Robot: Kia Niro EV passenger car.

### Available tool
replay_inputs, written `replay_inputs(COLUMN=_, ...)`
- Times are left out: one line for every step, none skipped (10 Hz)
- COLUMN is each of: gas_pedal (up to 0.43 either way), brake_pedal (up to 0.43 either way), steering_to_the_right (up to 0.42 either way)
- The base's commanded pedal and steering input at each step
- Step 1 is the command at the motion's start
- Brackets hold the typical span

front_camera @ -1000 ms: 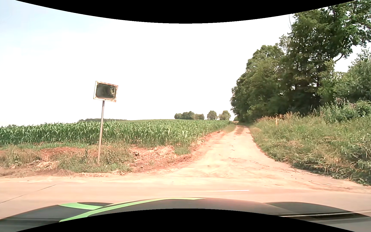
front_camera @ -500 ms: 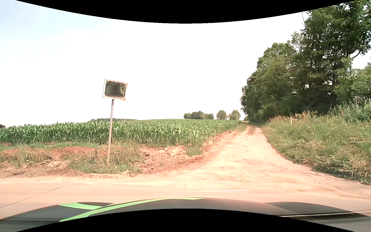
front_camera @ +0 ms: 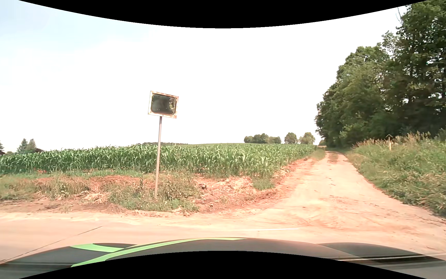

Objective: Follow the waypoints while adhering to traffic rules and regulations

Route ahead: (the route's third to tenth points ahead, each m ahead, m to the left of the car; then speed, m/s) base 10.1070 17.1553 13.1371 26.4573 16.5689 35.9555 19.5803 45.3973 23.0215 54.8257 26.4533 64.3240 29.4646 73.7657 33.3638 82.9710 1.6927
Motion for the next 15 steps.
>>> replay_inputs(gas_pedal=0.189, brake_pedal=0.0, steering_to_the_right=-0.755)
replay_inputs(gas_pedal=0.197, brake_pedal=0.0, steering_to_the_right=-0.767)
replay_inputs(gas_pedal=0.209, brake_pedal=0.0, steering_to_the_right=-0.78)
replay_inputs(gas_pedal=0.209, brake_pedal=0.0, steering_to_the_right=-0.788)
replay_inputs(gas_pedal=0.22, brake_pedal=0.0, steering_to_the_right=-0.788)
replay_inputs(gas_pedal=0.228, brake_pedal=0.0, steering_to_the_right=-0.784)
replay_inputs(gas_pedal=0.228, brake_pedal=0.0, steering_to_the_right=-0.78)
replay_inputs(gas_pedal=0.228, brake_pedal=0.0, steering_to_the_right=-0.775)
replay_inputs(gas_pedal=0.228, brake_pedal=0.0, steering_to_the_right=-0.766)
replay_inputs(gas_pedal=0.228, brake_pedal=0.0, steering_to_the_right=-0.754)
replay_inputs(gas_pedal=0.228, brake_pedal=0.0, steering_to_the_right=-0.735)
replay_inputs(gas_pedal=0.228, brake_pedal=0.0, steering_to_the_right=-0.718)
replay_inputs(gas_pedal=0.24, brake_pedal=0.0, steering_to_the_right=-0.705)
replay_inputs(gas_pedal=0.24, brake_pedal=0.0, steering_to_the_right=-0.686)
replay_inputs(gas_pedal=0.248, brake_pedal=0.0, steering_to_the_right=-0.66)
